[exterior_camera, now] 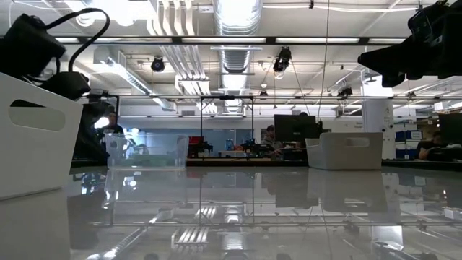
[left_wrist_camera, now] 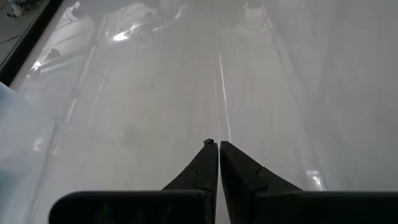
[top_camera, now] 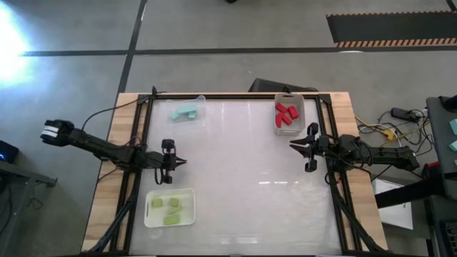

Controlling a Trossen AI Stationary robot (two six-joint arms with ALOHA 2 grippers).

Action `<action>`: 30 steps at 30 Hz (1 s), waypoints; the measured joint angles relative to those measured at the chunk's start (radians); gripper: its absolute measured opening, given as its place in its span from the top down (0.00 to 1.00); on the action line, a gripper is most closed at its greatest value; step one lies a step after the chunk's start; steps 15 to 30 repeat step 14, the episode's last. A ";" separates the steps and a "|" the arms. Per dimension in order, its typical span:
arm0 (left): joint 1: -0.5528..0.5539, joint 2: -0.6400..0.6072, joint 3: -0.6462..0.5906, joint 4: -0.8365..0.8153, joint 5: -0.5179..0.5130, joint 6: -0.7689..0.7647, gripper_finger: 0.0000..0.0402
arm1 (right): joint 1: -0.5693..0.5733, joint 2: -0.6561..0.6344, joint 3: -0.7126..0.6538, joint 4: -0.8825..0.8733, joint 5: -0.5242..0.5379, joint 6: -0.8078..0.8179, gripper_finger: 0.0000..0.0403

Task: Sort & place blocks by color
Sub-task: Return to Home Position

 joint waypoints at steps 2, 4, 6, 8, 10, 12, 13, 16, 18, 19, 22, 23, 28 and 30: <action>0.000 0.015 0.000 0.000 0.000 0.000 1.00 | 0.000 0.000 0.000 0.000 0.000 0.000 0.87; 0.000 0.030 0.000 0.000 0.000 0.000 1.00 | 0.000 0.000 0.000 0.000 0.000 0.000 0.87; 0.000 0.044 0.000 0.000 0.000 0.000 1.00 | 0.000 0.000 0.000 0.000 0.000 0.000 0.87; 0.000 0.057 0.000 0.000 0.000 0.000 1.00 | 0.000 0.000 0.000 0.000 0.000 0.000 0.87; 0.000 0.068 0.000 0.002 0.000 0.000 1.00 | 0.000 0.000 0.000 0.000 0.000 0.000 0.87; 0.000 0.077 0.000 0.012 0.000 0.000 1.00 | 0.000 0.000 0.000 0.000 0.000 0.000 0.87; 0.000 0.082 0.000 0.016 0.000 0.000 1.00 | 0.000 0.000 0.000 0.000 0.000 0.000 0.87; 0.000 0.087 0.000 0.019 0.000 0.000 1.00 | 0.000 0.000 0.000 0.000 0.000 0.000 0.87; 0.000 0.087 0.000 0.019 0.000 0.000 1.00 | 0.000 0.000 0.000 0.000 0.000 0.000 0.87; 0.000 0.087 0.000 0.019 0.000 0.000 1.00 | 0.000 0.000 0.000 0.000 0.000 0.000 0.87; 0.000 0.087 0.000 0.019 0.000 0.000 1.00 | 0.000 0.000 0.000 0.000 0.000 0.000 0.87; 0.000 0.087 0.000 0.019 0.000 0.000 1.00 | 0.000 0.000 0.000 0.000 0.000 0.000 0.87; 0.000 0.087 0.000 0.019 0.000 0.000 1.00 | 0.000 0.000 0.000 0.000 0.000 0.000 0.87; 0.000 0.087 0.000 0.019 0.000 0.000 1.00 | 0.000 0.000 0.000 0.000 0.000 0.000 0.87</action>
